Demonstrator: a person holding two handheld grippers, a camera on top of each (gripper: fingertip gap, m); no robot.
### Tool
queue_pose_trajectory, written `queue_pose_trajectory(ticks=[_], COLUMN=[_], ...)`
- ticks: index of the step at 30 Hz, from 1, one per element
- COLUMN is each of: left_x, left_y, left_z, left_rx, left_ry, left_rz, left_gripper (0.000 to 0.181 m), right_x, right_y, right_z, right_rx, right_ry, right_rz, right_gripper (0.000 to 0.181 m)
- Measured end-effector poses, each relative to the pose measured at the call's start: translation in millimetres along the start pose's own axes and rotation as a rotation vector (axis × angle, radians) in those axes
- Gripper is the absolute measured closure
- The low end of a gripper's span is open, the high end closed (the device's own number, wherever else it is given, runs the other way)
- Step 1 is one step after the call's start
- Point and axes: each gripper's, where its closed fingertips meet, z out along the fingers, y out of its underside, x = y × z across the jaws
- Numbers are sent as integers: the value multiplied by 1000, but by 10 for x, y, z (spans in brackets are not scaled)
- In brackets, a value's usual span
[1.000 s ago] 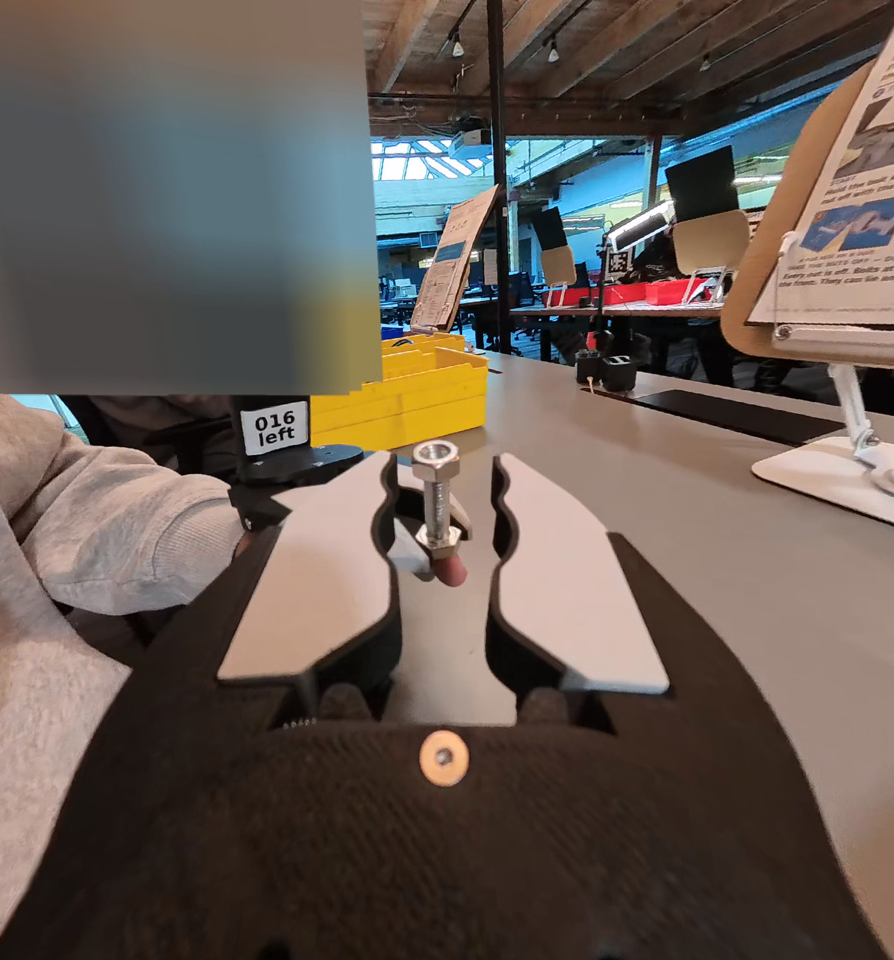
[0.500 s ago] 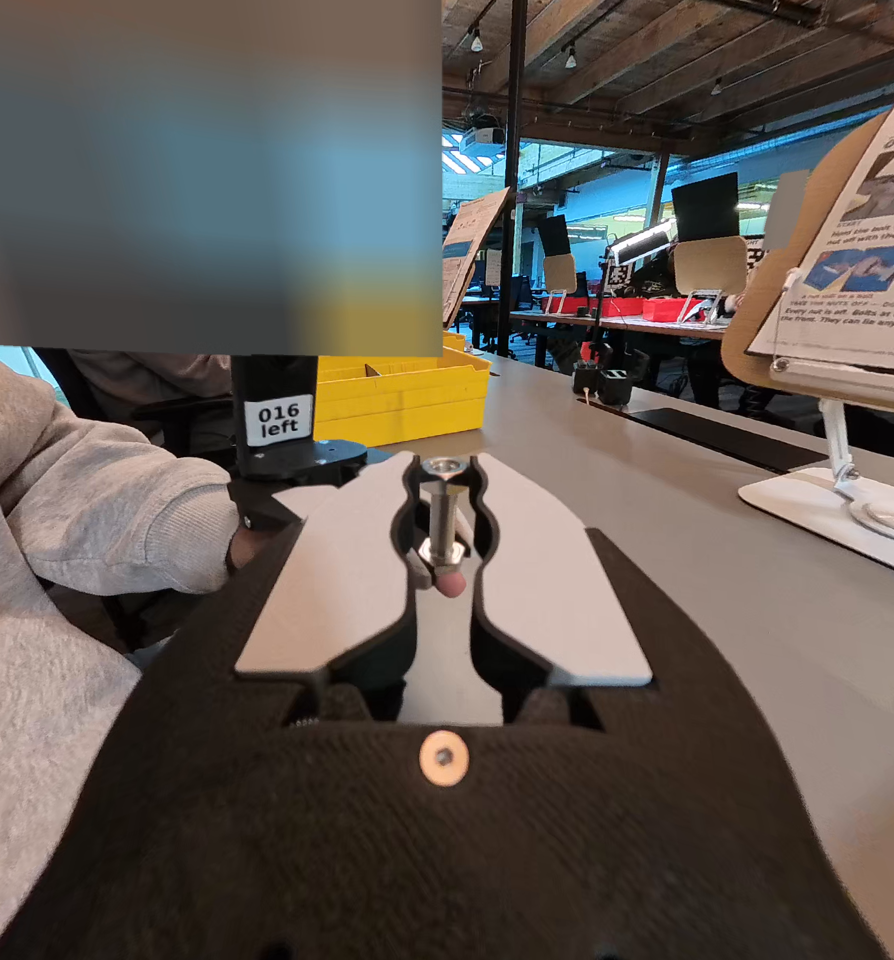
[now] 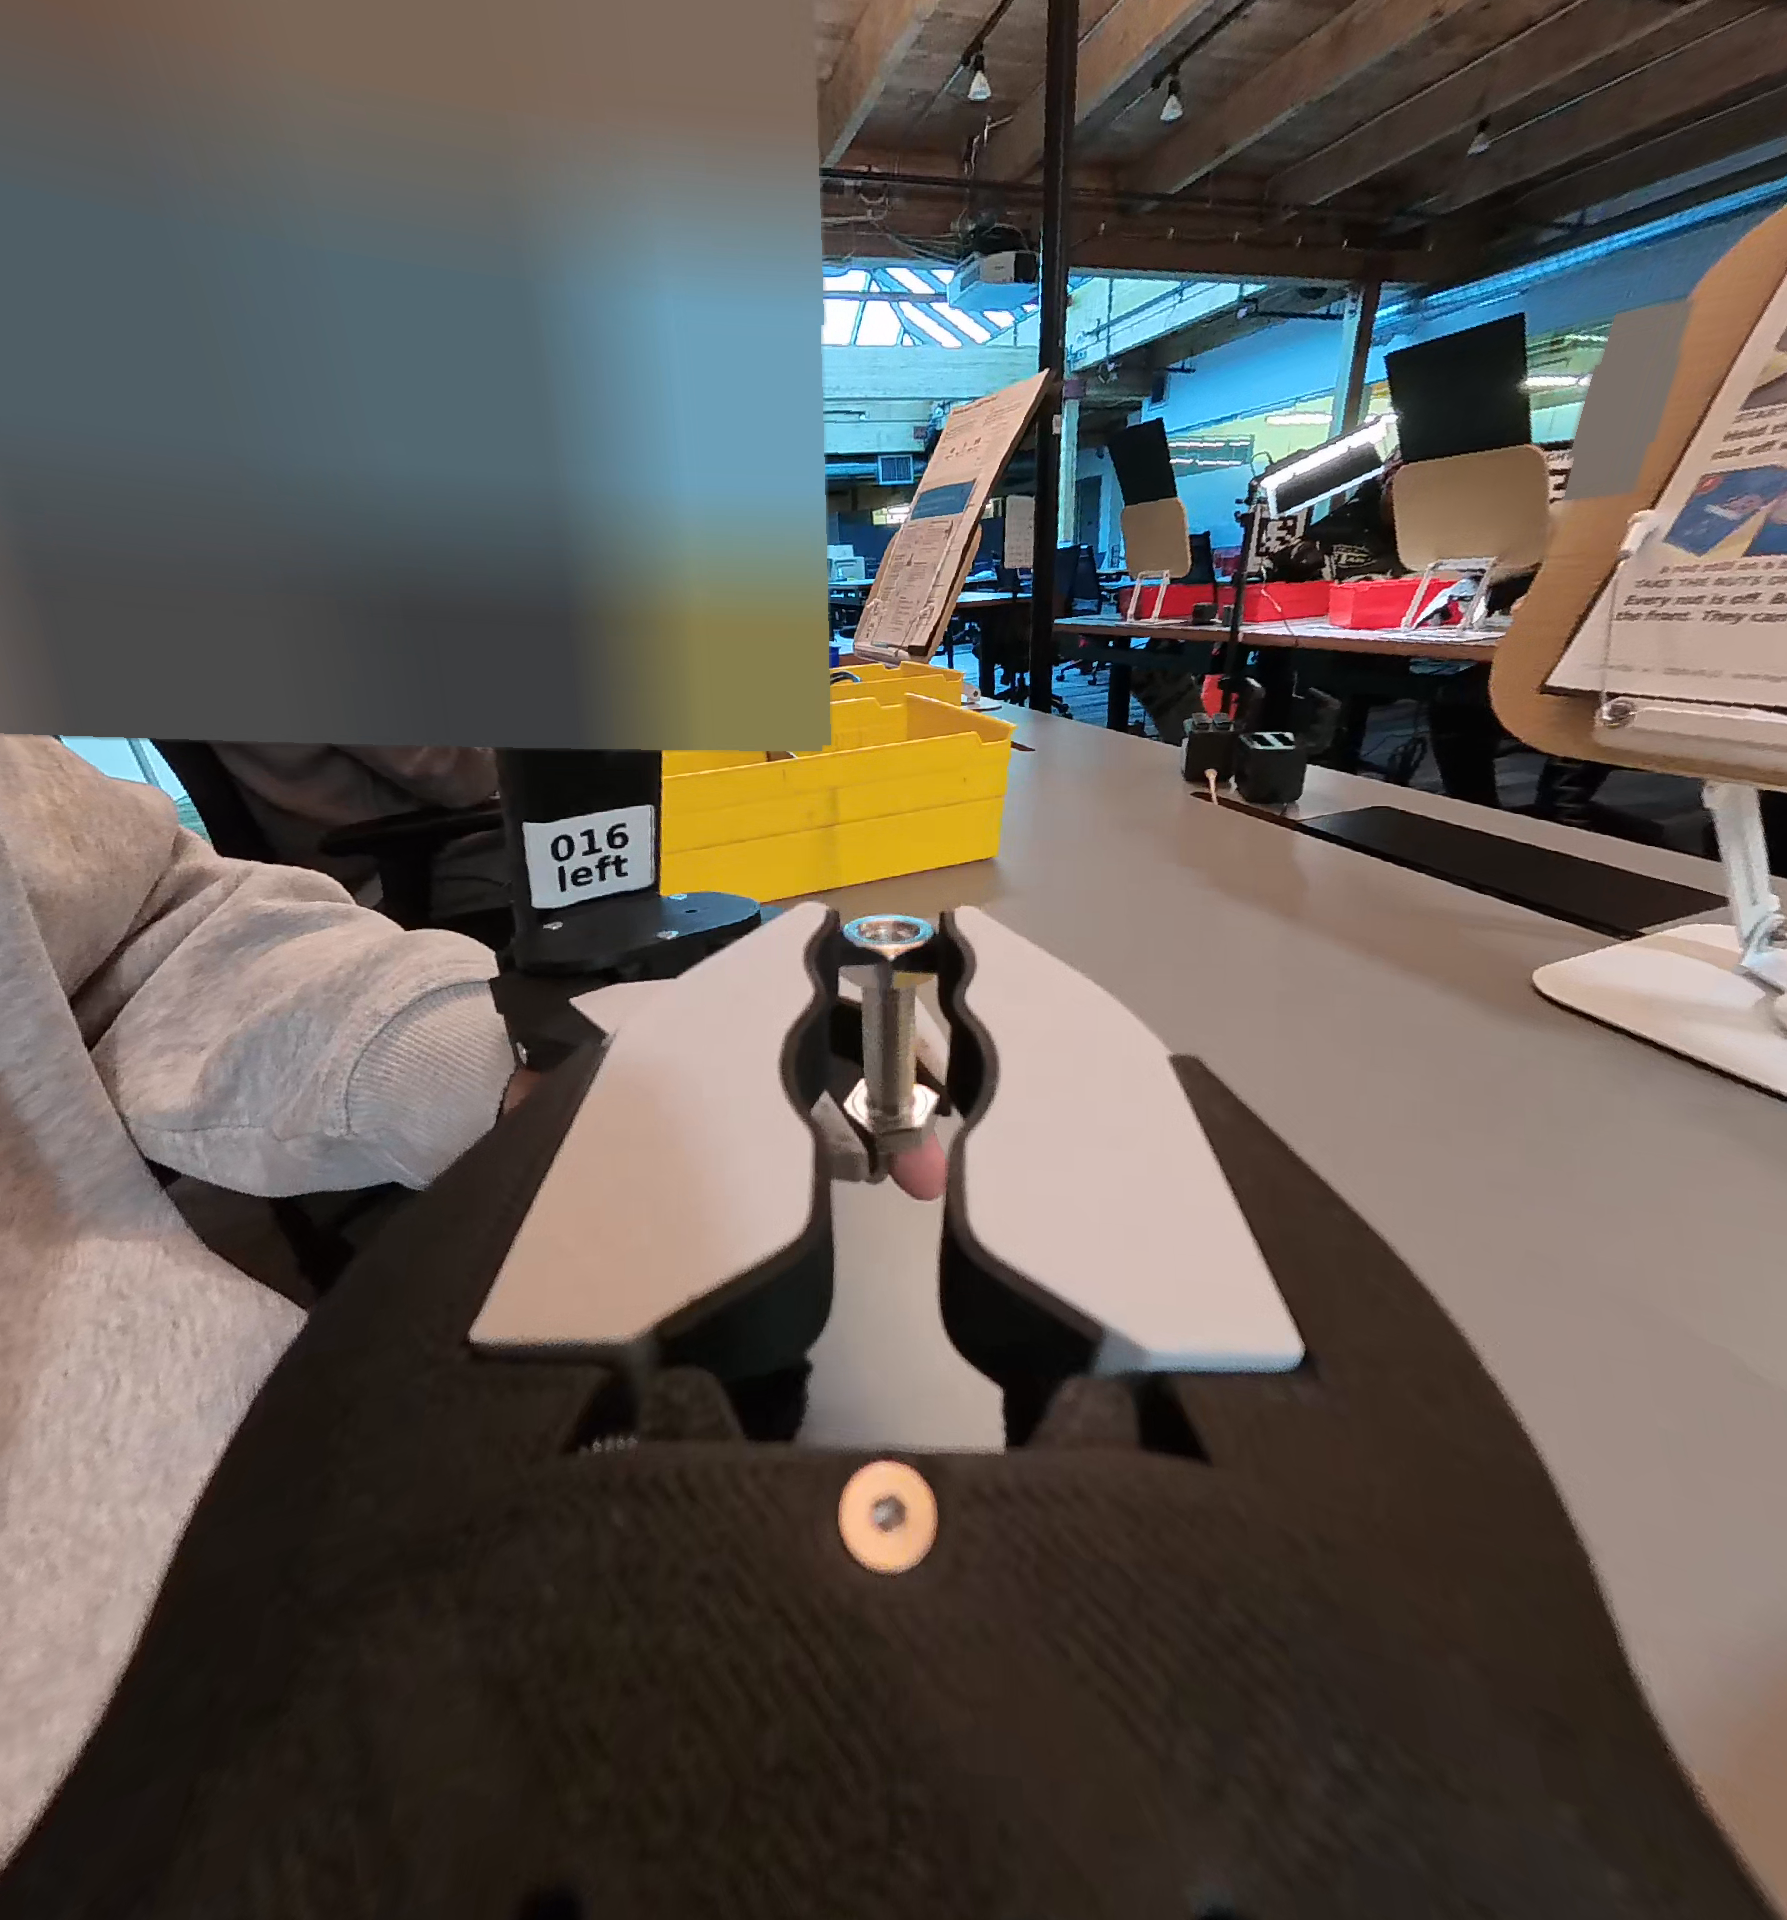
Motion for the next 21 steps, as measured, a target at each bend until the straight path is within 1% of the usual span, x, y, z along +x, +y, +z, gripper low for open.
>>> queue_pose_trajectory(ticks=[10, 16, 21], left_x=[16, 18, 4], left_y=[-35, -34, -23], left_z=[-2, 1, -2], left_rx=[56, 53, 27], left_ry=[24, 21, 0], left_rz=[-111, -101, -32], left_gripper=[163, 163, 162], right_x=[12, 9, 6], right_y=[-20, -23, -25], right_z=[12, 16, 10], right_rx=[45, 48, 37], right_ry=[4, 1, -4], right_rz=[12, 19, 23], right_gripper=[164, 164, 164])
